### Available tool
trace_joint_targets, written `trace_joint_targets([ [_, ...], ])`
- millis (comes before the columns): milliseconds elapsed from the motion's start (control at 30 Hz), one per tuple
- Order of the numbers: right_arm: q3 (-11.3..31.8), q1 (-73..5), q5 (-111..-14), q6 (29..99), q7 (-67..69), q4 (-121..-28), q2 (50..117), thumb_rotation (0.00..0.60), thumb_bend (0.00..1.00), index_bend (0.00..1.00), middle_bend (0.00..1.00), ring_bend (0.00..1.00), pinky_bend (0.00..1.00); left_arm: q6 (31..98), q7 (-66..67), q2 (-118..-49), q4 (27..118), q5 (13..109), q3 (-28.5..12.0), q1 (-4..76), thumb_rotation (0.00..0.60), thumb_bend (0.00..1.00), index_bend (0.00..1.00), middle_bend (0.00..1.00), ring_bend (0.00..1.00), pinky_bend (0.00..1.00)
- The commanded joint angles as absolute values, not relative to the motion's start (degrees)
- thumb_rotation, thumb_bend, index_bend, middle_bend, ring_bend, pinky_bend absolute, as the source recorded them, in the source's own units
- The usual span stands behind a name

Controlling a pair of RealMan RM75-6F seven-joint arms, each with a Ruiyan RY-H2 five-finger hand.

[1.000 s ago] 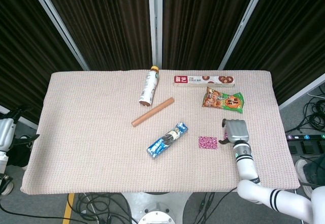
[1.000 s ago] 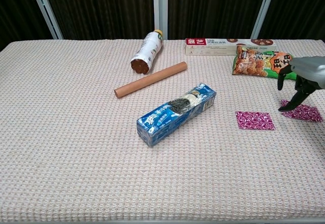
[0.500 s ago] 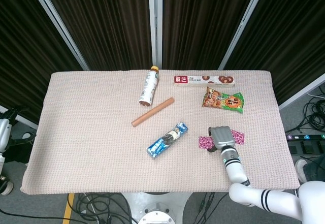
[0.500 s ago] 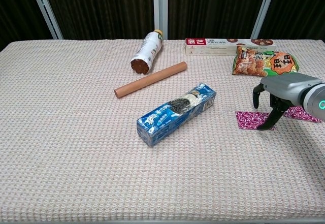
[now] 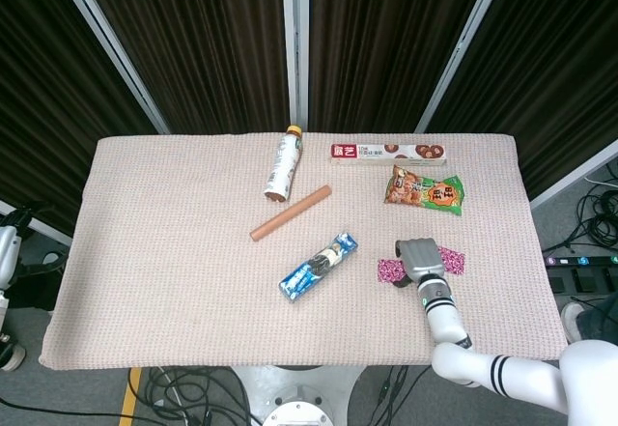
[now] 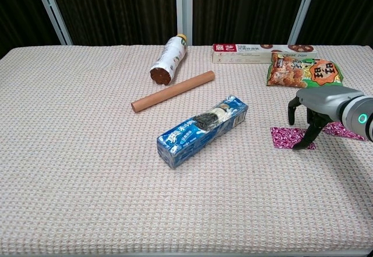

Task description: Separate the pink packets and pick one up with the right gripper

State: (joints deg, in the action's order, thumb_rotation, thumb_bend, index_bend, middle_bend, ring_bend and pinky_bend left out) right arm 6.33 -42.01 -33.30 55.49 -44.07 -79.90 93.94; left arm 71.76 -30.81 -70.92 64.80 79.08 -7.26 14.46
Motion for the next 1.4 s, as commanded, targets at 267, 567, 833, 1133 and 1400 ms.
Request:
trace_joint_targets([
  [267,5.79,-42.39,-33.4,55.71,-44.04,-80.46,93.75,0.48,0.0,0.4,1.0,1.0,1.0,71.62,-31.3,-71.03,64.39,79.15,-7.39,14.61,0.6,0.0,0.28,0.29,0.23,0.26],
  [567,5.51,-43.01,-31.84,54.67,-44.22,-79.91,93.85,0.474,0.0,0.4,1.0,1.0,1.0,71.47,-31.34,-71.26,63.96,79.14,-7.41,14.69,0.6,0.0,0.28,0.29,0.23,0.26],
  [833,5.73,-43.37,-30.7,54.27,-43.6,-80.5,93.43,0.542,0.0,0.42,1.0,1.0,1.0,71.77,-31.59,-71.29,63.78,79.13,-7.63,14.69,0.6,0.0,0.28,0.29,0.23,0.26],
  [1133,5.39,-43.72,-29.78,54.37,-43.39,-80.59,93.33,0.599,0.02,0.44,1.0,1.0,1.0,72.01,-31.66,-71.19,63.71,79.03,-7.7,14.47,0.6,0.0,0.28,0.29,0.23,0.26],
  [1400,6.35,-43.32,-31.22,55.97,-41.29,-83.08,91.33,0.6,0.02,0.45,1.0,1.0,1.0,72.32,-31.78,-71.05,64.05,79.17,-7.78,14.42,0.6,0.0,0.28,0.29,0.23,0.26],
])
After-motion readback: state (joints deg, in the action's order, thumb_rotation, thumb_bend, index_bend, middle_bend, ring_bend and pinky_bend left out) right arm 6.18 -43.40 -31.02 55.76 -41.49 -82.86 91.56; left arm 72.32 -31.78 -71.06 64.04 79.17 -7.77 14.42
